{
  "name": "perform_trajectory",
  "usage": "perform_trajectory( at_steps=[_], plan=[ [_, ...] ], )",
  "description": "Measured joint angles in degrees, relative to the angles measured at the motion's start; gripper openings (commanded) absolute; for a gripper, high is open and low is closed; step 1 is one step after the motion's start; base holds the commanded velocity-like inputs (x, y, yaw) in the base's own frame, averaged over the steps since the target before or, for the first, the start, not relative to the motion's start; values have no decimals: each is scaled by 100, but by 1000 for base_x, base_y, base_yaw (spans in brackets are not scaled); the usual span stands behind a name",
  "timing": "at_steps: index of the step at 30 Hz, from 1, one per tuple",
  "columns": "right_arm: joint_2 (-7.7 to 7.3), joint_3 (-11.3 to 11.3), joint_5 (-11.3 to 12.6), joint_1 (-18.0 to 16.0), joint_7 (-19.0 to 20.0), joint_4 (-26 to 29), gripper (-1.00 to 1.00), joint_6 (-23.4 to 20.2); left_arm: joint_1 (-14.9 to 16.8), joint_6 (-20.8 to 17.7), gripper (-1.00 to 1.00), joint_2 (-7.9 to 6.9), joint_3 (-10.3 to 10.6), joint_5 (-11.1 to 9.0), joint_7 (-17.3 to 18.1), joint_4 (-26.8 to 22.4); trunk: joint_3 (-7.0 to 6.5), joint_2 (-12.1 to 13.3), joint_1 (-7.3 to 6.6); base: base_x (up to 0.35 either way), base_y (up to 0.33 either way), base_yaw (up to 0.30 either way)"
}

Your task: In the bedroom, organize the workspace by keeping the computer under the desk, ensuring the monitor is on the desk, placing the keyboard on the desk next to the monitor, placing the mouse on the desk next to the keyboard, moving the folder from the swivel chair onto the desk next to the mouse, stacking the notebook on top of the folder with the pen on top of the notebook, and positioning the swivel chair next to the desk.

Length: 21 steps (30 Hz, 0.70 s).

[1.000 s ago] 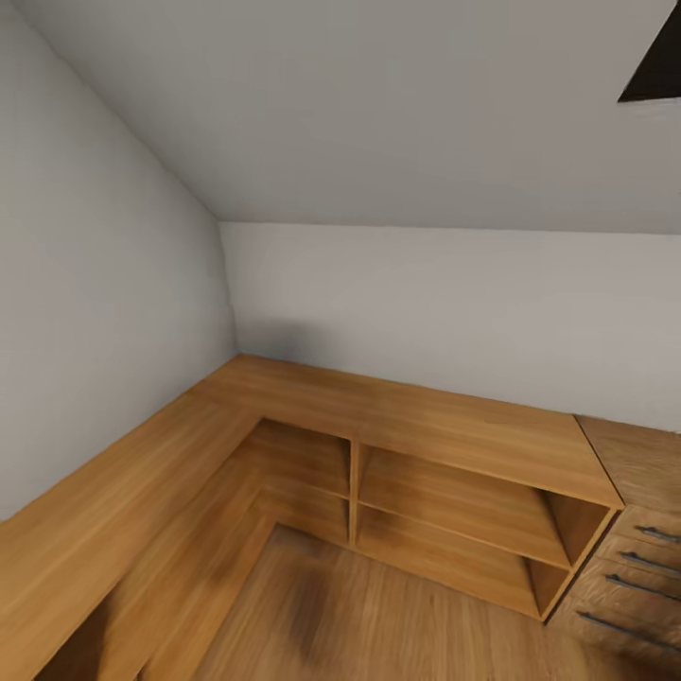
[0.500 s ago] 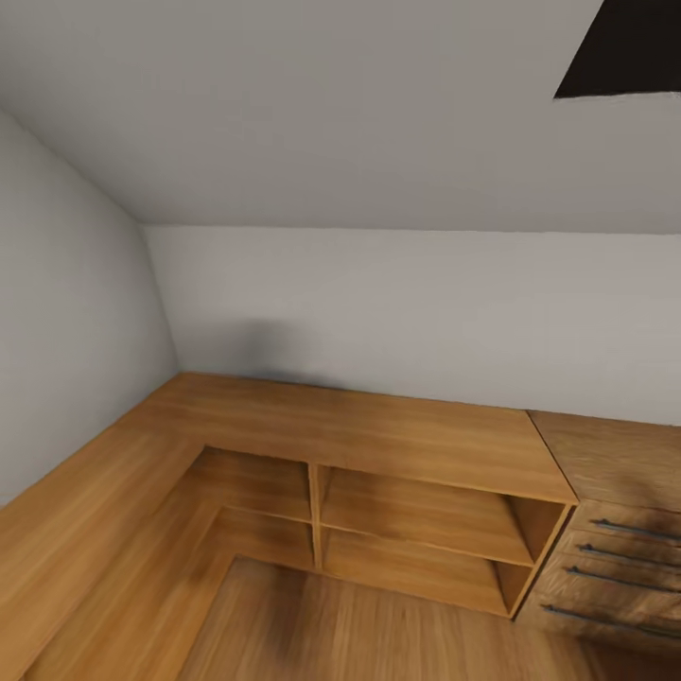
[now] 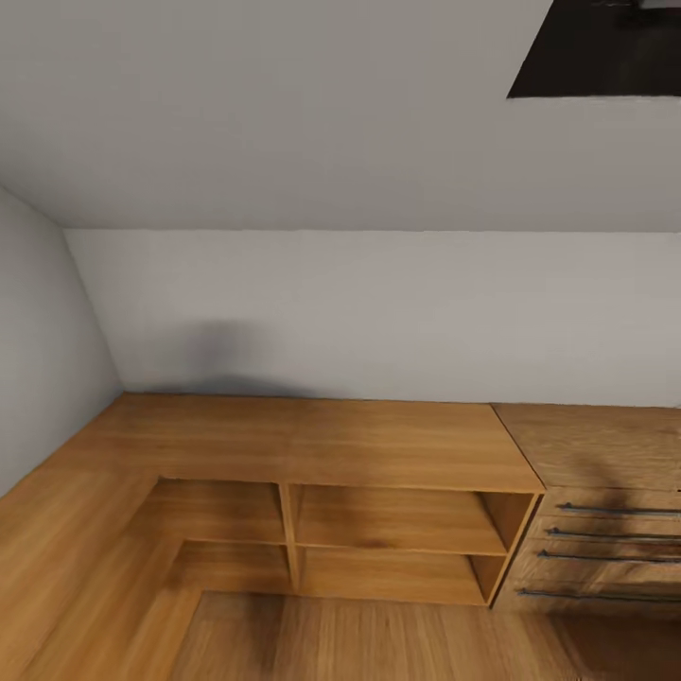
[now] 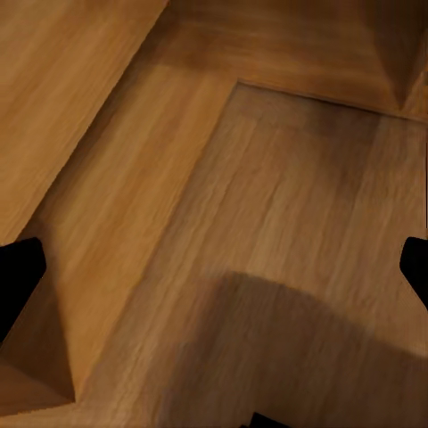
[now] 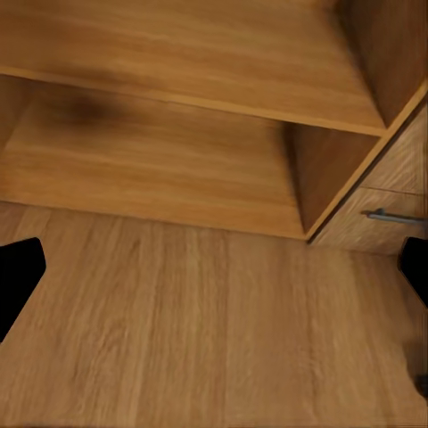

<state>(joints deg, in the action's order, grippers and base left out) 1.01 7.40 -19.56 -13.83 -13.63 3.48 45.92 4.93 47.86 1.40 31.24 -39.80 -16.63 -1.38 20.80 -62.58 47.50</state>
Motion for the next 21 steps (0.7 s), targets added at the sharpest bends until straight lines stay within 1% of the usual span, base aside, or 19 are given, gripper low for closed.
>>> perform_trajectory(
  at_steps=[6, 21],
  plan=[
    [-32, -2, 5, 0, -1, 0, 100, -1, -2, -2, 100, -3, -7, -1, 5, -1, 0, 0, 2, 26, 29, -300],
    [-33, -2, 5, 2, -1, 0, 100, -1, -2, -3, 100, 0, -19, -1, 0, -1, 0, 0, 2, 0, 0, -300]
  ],
)
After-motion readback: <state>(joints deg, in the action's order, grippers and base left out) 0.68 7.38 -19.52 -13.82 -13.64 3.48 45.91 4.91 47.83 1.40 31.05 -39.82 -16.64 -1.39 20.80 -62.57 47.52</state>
